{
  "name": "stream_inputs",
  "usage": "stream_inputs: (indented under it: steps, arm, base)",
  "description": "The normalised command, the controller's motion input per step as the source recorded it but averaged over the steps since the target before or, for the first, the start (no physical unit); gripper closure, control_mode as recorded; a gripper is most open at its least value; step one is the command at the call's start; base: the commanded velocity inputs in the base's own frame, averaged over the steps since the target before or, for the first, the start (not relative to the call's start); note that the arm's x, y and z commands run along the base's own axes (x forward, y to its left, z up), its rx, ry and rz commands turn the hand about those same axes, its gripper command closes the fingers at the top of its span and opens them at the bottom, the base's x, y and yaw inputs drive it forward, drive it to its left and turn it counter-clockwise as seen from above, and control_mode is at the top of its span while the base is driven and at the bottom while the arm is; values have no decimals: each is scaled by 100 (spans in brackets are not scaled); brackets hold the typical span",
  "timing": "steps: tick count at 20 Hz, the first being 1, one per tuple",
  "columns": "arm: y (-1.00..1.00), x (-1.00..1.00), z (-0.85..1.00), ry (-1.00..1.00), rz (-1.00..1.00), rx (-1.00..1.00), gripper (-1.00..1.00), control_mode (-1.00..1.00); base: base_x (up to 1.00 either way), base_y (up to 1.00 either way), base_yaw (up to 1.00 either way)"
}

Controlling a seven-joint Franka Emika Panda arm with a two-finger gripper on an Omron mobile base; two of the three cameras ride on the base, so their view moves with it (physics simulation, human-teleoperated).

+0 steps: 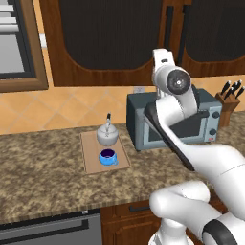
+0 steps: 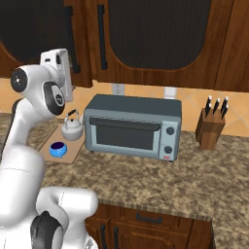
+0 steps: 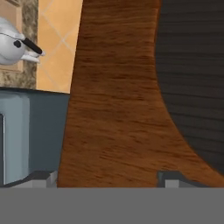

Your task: Pick the kettle from the counter and place it on the tray. Then pick the mug from the cabinet and place it on the tray. Then close the cabinet doors.

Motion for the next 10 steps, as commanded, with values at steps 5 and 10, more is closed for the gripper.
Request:
stream_inputs:
  steps: [5,10]
  arm:
    - [-4,36,5,9,8,0,-100,-100]
    - [-1,27,1,8,6,0,-100,-100]
  base:
    - [0,0,0]
    - [0,0,0]
